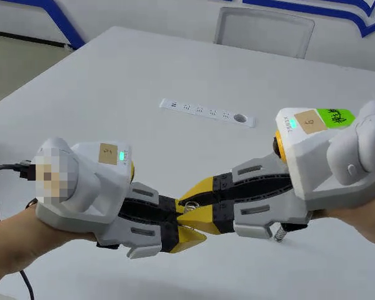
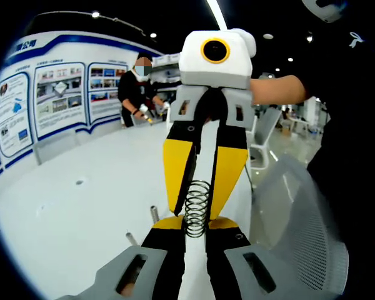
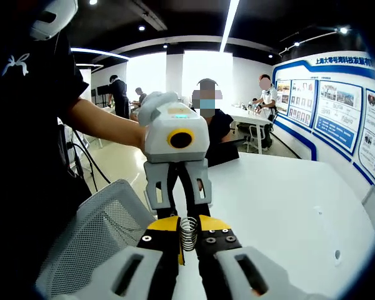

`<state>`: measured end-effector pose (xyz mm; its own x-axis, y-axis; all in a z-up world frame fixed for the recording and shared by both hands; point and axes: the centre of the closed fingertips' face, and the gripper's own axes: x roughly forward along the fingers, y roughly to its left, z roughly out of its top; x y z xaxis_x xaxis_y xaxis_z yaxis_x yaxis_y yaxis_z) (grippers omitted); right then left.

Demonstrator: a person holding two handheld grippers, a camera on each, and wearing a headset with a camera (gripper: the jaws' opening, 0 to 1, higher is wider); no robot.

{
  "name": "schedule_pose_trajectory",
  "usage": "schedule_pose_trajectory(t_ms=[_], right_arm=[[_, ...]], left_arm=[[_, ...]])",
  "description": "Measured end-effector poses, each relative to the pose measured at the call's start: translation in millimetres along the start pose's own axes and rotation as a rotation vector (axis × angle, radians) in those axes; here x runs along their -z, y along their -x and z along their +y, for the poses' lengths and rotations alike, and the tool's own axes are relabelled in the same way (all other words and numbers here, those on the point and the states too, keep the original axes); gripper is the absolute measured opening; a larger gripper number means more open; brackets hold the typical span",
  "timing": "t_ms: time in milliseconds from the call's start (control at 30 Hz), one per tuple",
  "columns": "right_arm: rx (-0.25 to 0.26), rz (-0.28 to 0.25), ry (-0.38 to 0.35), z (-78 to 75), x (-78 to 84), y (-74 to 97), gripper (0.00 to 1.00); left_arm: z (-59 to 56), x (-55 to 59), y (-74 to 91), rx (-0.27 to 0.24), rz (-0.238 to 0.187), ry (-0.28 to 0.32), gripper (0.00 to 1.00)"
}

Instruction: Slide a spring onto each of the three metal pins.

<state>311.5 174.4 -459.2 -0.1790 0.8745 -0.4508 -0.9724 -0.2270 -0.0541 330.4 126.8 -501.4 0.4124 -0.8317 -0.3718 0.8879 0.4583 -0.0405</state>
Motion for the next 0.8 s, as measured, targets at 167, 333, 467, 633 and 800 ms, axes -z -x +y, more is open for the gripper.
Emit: schedule_pose_trajectory(t_ms=[167,333,467,633,800], right_arm=[[0.015,0.017,0.008,-3.9,3.3,-2.4,0.10],[0.007,0.050,0.003,-2.0,9.5,-7.0,0.11],[0.009,0.066,0.038,-0.5,12.5,-7.1,0.12],[0.016,0.057,0.002,-3.3,12.5,-5.5,0.12],[0.015,0.033,-0.060,-4.5,11.0,-4.6,0.12]], left_arm=[[4.7,4.3,0.2,-0.017,0.012,-0.005,0.10],[3.7,11.5,-1.3,-0.015,0.033,-0.012,0.10],[1.7,13.6,-1.4,-0.006,0.036,0.004,0.10],[2.7,12.6,-1.5,-0.007,0.025,0.009,0.10],[3.1,11.3,-1.1,-0.006,0.020,0.007,0.10]])
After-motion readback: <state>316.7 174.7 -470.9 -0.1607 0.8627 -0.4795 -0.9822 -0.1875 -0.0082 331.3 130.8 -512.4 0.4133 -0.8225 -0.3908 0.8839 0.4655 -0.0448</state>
